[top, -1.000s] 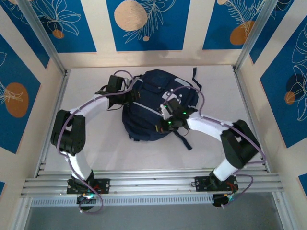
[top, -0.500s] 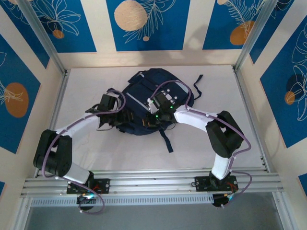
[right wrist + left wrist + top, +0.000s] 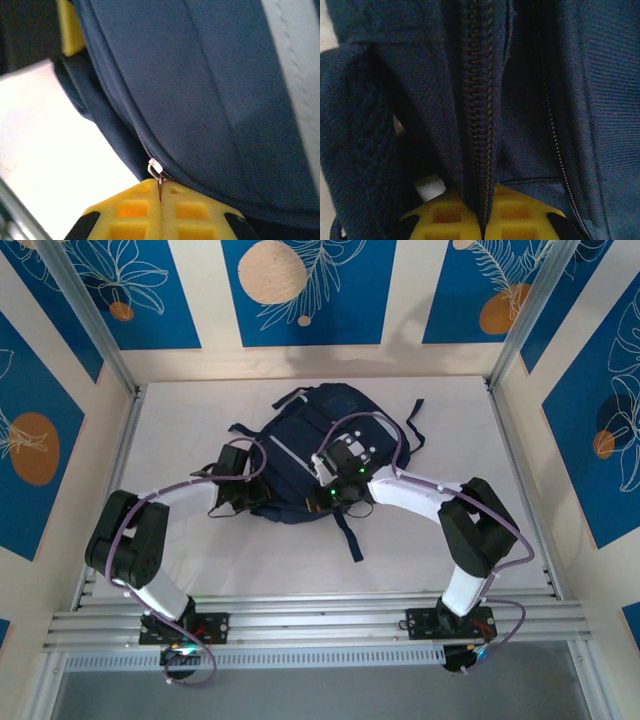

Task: Pack the student bag
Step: Zip the student bag at the center of the table.

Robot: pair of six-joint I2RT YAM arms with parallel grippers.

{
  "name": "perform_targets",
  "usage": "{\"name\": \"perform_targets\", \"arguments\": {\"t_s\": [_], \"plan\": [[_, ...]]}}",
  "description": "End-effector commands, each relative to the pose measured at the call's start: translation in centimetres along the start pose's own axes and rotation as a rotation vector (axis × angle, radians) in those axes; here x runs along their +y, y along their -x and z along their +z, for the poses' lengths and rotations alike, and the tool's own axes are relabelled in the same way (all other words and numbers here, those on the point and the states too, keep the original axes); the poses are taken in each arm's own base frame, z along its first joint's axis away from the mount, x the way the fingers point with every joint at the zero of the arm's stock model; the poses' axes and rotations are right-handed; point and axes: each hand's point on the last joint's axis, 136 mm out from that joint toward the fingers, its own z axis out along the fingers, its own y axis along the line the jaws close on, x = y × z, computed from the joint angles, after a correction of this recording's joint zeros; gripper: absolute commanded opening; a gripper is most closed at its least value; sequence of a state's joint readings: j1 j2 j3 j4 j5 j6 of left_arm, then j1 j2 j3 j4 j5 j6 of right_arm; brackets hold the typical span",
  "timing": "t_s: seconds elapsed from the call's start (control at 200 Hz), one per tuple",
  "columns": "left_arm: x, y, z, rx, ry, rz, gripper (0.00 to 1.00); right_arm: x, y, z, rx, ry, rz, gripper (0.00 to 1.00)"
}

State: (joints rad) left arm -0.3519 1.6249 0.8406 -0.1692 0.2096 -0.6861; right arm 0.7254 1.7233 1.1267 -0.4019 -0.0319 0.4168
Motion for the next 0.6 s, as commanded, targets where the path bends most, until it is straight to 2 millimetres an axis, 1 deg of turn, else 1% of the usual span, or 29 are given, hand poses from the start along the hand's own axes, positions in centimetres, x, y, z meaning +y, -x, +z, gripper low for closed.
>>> {"name": "perform_targets", "arguments": {"t_s": [0.0,0.08,0.155,0.245,0.325,0.37,0.4,0.45,0.495,0.56,0.57,0.585,0.595], "plan": [[1.4,1.6,0.2,-0.061,0.071,0.026,0.0,-5.4,-6.5,-2.1,0.264,-0.22,-0.058,0.0],[1.5,1.7,-0.1,-0.069,0.081,0.032,0.0,-8.2,-7.2,-3.3,0.292,-0.292,-0.029,0.0],[1.5,1.9,-0.3,-0.074,0.083,0.032,0.0,-10.2,-6.8,-4.5,0.265,-0.314,0.028,0.0],[1.3,2.0,-0.5,-0.077,0.08,0.036,0.0,-12.4,-5.2,-6.1,0.182,-0.355,0.091,0.0],[1.2,2.0,-0.7,-0.075,0.081,0.041,0.0,-14.3,-3.1,-7.4,0.082,-0.411,0.131,0.0],[1.2,2.0,-0.7,-0.074,0.083,0.046,0.0,-15.0,-1.8,-8.1,0.025,-0.428,0.155,0.0],[1.2,2.0,-0.8,-0.073,0.083,0.047,0.0,-15.3,-1.0,-8.5,-0.012,-0.428,0.171,0.0],[1.2,2.0,-0.9,-0.072,0.083,0.05,0.0,-15.2,0.3,-8.8,-0.063,-0.395,0.187,0.0],[1.0,2.0,-1.0,-0.072,0.075,0.053,0.0,-14.6,1.3,-8.9,-0.106,-0.352,0.186,0.0],[0.4,1.9,-1.1,-0.066,0.043,0.059,0.0,-13.2,2.3,-8.9,-0.153,-0.262,0.153,0.0],[0.2,1.9,-1.2,-0.066,0.036,0.061,0.04,-13.0,2.5,-8.9,-0.16,-0.249,0.148,0.01],[0.0,1.9,-1.2,-0.064,0.026,0.061,0.1,-12.5,2.6,-8.9,-0.167,-0.228,0.137,0.05],[-0.2,2.0,-1.3,-0.063,0.019,0.063,0.16,-12.2,2.7,-8.9,-0.174,-0.215,0.13,0.08]]}}
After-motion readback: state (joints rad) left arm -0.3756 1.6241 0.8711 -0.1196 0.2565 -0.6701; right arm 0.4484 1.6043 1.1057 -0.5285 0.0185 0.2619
